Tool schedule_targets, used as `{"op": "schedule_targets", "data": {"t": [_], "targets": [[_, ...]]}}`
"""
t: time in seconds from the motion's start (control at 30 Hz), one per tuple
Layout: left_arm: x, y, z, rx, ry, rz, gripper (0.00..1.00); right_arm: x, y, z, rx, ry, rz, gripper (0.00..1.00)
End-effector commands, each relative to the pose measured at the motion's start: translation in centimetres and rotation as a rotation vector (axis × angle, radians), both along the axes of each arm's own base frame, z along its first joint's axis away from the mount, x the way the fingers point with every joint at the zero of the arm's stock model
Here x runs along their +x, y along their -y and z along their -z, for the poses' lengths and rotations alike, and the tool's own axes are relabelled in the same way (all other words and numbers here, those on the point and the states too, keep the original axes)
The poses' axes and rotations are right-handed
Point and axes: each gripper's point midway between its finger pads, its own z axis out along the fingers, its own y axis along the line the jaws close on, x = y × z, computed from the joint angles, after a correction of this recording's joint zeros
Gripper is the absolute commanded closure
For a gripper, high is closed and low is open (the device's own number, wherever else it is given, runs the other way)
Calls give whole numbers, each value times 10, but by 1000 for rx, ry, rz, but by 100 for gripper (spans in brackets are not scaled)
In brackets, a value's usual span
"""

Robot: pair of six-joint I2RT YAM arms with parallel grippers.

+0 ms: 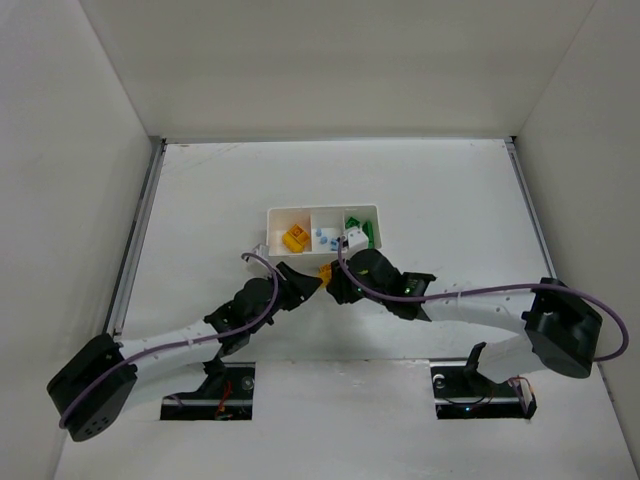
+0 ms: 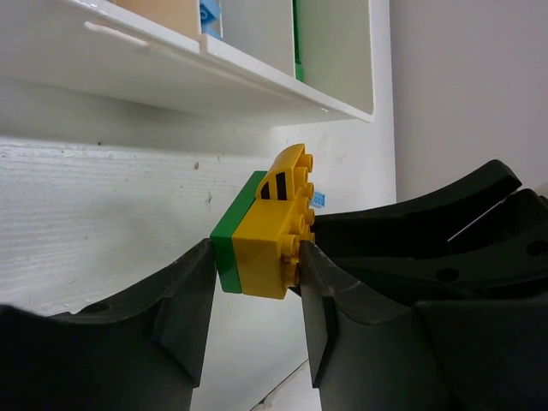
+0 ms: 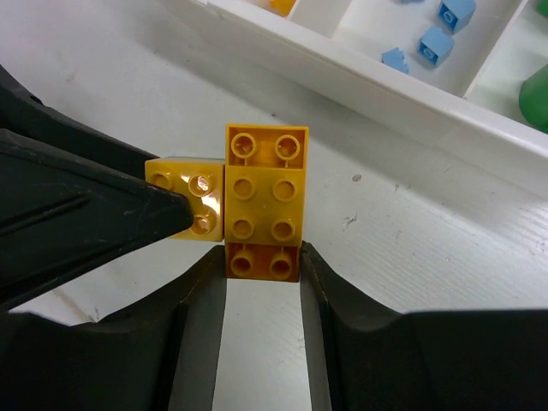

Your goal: Sort the legos into containers by color

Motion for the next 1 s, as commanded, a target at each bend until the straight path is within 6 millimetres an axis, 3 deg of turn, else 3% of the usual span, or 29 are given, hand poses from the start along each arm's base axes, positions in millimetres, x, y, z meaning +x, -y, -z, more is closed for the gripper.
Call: {"op": "schedule_targets", "data": {"t": [0.0, 0.13, 0.27, 0.4, 0.53, 0.63, 0.77, 0.97], "targets": [[7, 9, -27, -66, 79, -1, 67, 0, -17, -17, 87, 11, -28, 72], [8, 8, -26, -61, 81, -4, 80, 0, -17, -21, 110, 8, -28, 72], [8, -6, -23, -46, 89, -28, 87, 4, -7, -35, 144, 22, -8, 72], [9, -29, -14, 10, 78, -69, 88, 7, 5, -62, 200, 55, 8, 73], [12, -47, -24, 56, 107, -95, 89, 15, 7, -89, 242, 95, 22, 73], [13, -57, -28, 84, 118, -117, 89, 27, 2, -104, 252, 118, 33, 73], [17, -69, -39, 119, 127, -143, 88, 50, -22, -114, 248, 140, 30, 72], [29, -102, -90, 80, 196, -273, 87, 83, -57, -101, 200, 143, 53, 71]]}}
